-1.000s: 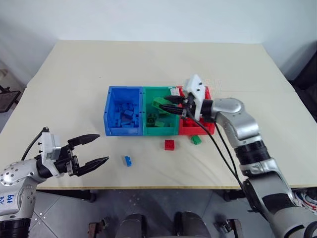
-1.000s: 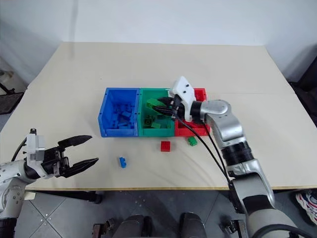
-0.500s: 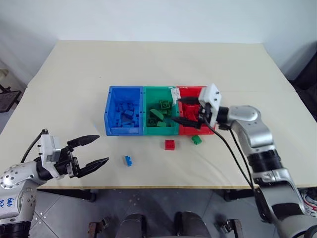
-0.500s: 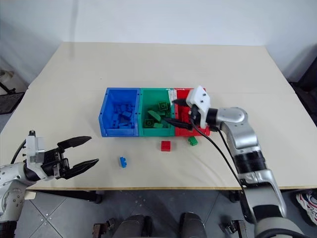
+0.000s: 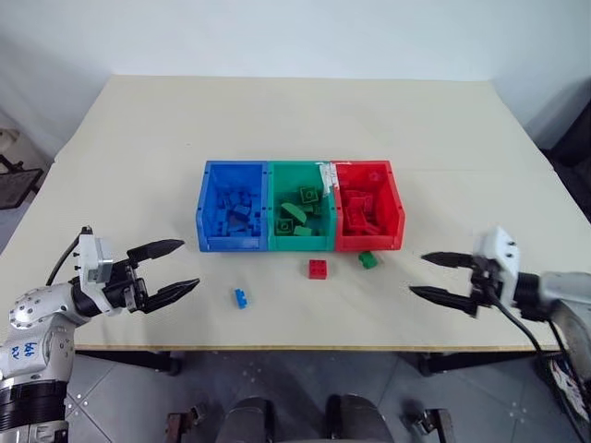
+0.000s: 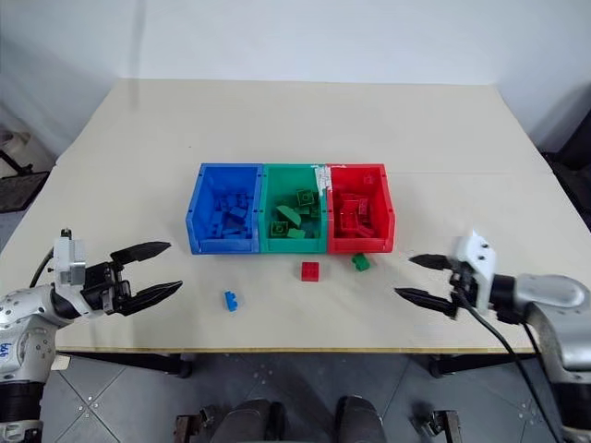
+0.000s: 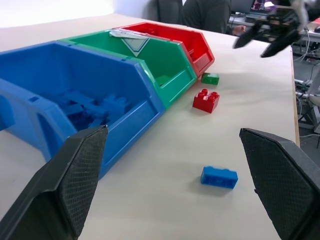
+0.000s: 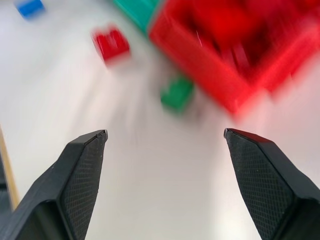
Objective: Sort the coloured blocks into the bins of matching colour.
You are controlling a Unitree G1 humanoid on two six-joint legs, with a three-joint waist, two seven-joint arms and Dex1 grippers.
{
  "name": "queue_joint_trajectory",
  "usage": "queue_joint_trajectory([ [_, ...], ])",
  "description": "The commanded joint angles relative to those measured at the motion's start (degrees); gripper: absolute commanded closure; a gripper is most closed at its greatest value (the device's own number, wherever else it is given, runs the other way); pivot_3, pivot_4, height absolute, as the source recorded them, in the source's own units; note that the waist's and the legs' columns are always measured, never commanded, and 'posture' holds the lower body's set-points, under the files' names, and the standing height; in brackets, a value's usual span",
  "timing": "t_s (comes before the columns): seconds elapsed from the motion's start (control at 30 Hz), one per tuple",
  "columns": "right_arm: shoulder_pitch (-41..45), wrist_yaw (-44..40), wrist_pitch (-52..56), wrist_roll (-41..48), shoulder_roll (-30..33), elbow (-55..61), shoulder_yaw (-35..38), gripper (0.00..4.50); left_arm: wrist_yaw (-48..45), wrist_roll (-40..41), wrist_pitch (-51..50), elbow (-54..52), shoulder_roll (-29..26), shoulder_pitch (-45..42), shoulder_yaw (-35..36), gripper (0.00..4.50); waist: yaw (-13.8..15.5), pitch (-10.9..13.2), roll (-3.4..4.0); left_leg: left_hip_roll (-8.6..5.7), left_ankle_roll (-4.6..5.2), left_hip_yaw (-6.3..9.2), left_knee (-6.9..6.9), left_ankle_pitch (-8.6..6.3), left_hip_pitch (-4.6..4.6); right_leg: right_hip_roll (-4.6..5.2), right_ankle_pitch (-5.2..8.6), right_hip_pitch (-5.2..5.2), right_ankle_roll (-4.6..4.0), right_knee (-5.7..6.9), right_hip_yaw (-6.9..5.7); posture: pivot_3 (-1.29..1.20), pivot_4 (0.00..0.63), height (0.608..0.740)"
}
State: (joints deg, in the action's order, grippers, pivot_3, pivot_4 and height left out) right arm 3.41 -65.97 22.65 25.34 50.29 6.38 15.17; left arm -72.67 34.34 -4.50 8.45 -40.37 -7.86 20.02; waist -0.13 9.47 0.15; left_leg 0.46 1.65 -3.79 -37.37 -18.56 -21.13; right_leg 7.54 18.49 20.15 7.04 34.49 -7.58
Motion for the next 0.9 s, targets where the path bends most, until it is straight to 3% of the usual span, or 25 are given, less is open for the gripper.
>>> queue_joint_trajectory([
  [0.03,-2.60,1.43,0.52,1.06,1.05,3.17,3.88,0.59,-1.35,-0.14,1.47,0.90,-0.99,-1.64,0.47,0.00,0.05,0.00,0.00,0.00,0.00,0.00,0.00,0.00,0.00,0.00,0.00,-0.01,0.00,-0.02,0.01,0.00,0.150,0.740],
  [0.23,-0.98,8.67,3.53,-0.75,-3.33,5.42,-1.60,0.59,-2.08,-0.48,1.76,1.51,-0.95,-2.93,-0.27,0.00,0.04,-0.02,-0.03,0.08,0.00,0.01,-0.02,0.00,0.03,0.02,0.00,-0.09,0.00,-0.10,0.02,0.00,0.150,0.740],
  [0.43,1.80,16.87,3.16,-3.79,-11.65,3.77,-7.49,0.59,-1.84,0.29,0.65,-3.36,-0.87,-0.71,-0.40,0.00,0.03,-0.01,-0.02,0.03,0.00,0.04,-0.04,0.00,0.00,0.01,0.00,-0.08,0.00,-0.08,0.04,0.00,0.150,0.740],
  [0.9,9.18,24.66,-2.95,-10.58,-22.90,-8.70,-15.45,0.59,-5.97,4.23,0.35,-6.02,-2.03,6.87,4.99,0.00,-0.20,-0.04,-0.06,0.06,0.00,0.08,-0.04,0.00,0.03,0.01,0.00,-0.08,0.00,-0.06,0.19,0.00,0.150,0.740],
])
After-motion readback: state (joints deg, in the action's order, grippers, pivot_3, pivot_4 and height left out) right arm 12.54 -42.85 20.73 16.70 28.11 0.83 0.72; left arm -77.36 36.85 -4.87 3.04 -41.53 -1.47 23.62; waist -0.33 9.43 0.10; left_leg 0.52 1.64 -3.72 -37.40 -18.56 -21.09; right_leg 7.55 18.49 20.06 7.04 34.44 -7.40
